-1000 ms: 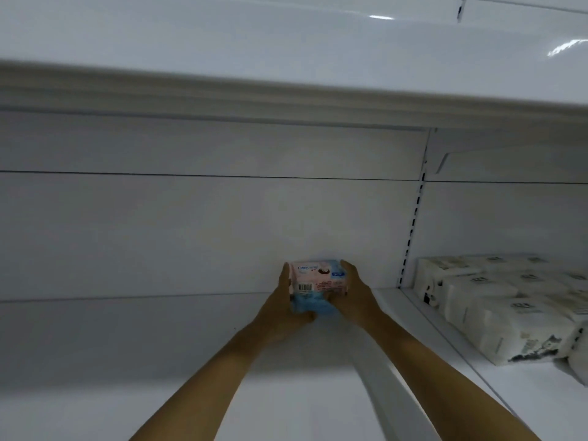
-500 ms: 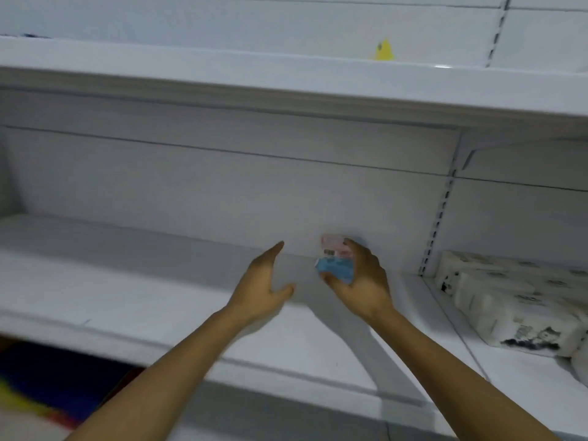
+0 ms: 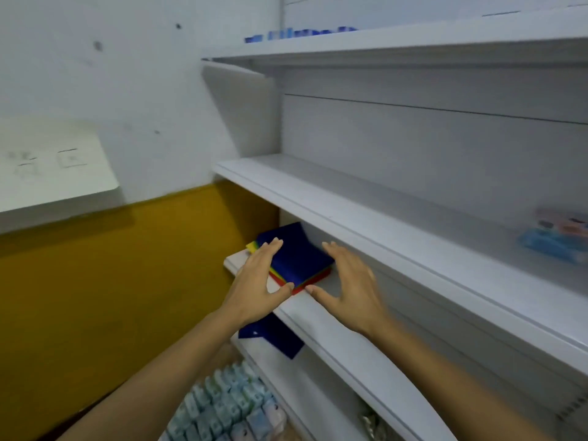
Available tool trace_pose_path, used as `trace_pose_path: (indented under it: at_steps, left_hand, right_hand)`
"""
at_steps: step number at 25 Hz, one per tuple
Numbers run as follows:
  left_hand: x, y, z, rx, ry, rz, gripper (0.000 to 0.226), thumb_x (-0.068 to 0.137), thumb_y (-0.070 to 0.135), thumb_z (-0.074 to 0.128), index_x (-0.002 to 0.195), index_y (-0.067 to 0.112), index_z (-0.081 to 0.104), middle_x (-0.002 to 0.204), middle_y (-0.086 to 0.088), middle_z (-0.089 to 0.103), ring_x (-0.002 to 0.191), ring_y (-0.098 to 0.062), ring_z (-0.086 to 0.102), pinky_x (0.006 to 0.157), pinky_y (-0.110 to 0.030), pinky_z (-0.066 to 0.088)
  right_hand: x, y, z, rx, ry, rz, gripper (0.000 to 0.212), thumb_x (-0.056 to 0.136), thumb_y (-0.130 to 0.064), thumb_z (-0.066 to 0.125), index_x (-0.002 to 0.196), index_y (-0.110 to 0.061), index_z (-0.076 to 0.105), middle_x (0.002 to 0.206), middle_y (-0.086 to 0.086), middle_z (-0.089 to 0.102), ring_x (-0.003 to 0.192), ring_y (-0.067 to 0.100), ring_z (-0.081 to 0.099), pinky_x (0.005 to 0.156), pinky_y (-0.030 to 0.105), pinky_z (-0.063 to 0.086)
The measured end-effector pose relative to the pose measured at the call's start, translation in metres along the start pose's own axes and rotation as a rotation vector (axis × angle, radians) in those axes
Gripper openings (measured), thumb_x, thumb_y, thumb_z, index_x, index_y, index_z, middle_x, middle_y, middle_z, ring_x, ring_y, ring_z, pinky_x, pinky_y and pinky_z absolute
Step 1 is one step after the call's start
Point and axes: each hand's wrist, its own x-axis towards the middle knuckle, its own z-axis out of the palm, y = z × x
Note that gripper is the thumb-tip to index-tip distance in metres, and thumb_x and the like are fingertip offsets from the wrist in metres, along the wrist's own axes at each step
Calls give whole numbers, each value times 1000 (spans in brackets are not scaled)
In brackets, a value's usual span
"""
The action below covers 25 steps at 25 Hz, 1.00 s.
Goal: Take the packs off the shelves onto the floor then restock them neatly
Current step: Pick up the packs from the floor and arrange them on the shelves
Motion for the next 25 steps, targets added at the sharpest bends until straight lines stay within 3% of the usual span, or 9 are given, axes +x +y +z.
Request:
trace_pose_path:
  at_steps: [4,8,10,12,16,21,25]
  left_hand:
    - [-37,-72,-43,49,11,-139,82,79,49,57,150,25,23,156,6,25,144,-12,20,115,-35,24]
    - [-78,-168,-55,97,-32,-271,79,87,44,59,151,27,18,157,6,23,145,-13,19,117,-41,25]
    - [-105,-222,-40,119,-88,-345,83,86,60,53,152,26,16,157,7,22,144,-13,21,115,-37,26]
    - [-143,-275,-5,83,-135,-459,87,85,66,51,153,23,18,157,5,23,143,-16,24,111,-34,28]
    - [-225,-371,91,5,-110,-604,68,93,42,57,149,19,28,153,2,32,139,-18,33,106,-22,25]
    - [-335,-495,243,34,-231,-805,64,98,33,52,152,19,20,159,0,22,144,-20,25,116,-35,25]
    - [-387,-582,339,-19,-240,-839,65,95,28,57,150,13,25,155,-7,29,141,-25,32,113,-38,29]
  right_hand:
    - [16,-40,80,14,-130,-63,88,74,-72,44,147,-26,29,152,-5,34,139,16,32,110,34,25]
    - [23,-66,188,78,-225,-75,85,77,-70,47,146,-23,33,148,-3,39,134,17,38,108,34,30]
    - [12,-66,248,99,-294,-67,84,80,-69,48,147,-22,31,150,-3,36,137,16,34,112,35,28]
    - [-14,-54,311,111,-414,-53,77,84,-60,58,147,-22,31,150,-3,37,137,16,33,110,33,25]
    - [-83,-2,440,149,-554,47,76,81,-53,67,142,-17,40,142,1,49,128,19,47,103,28,33]
    - [-201,82,618,114,-784,164,82,84,-58,61,150,-22,26,152,-2,36,137,16,37,111,35,30]
    - [-265,130,741,59,-858,154,77,85,-57,60,147,-21,30,145,2,44,131,21,43,103,37,37]
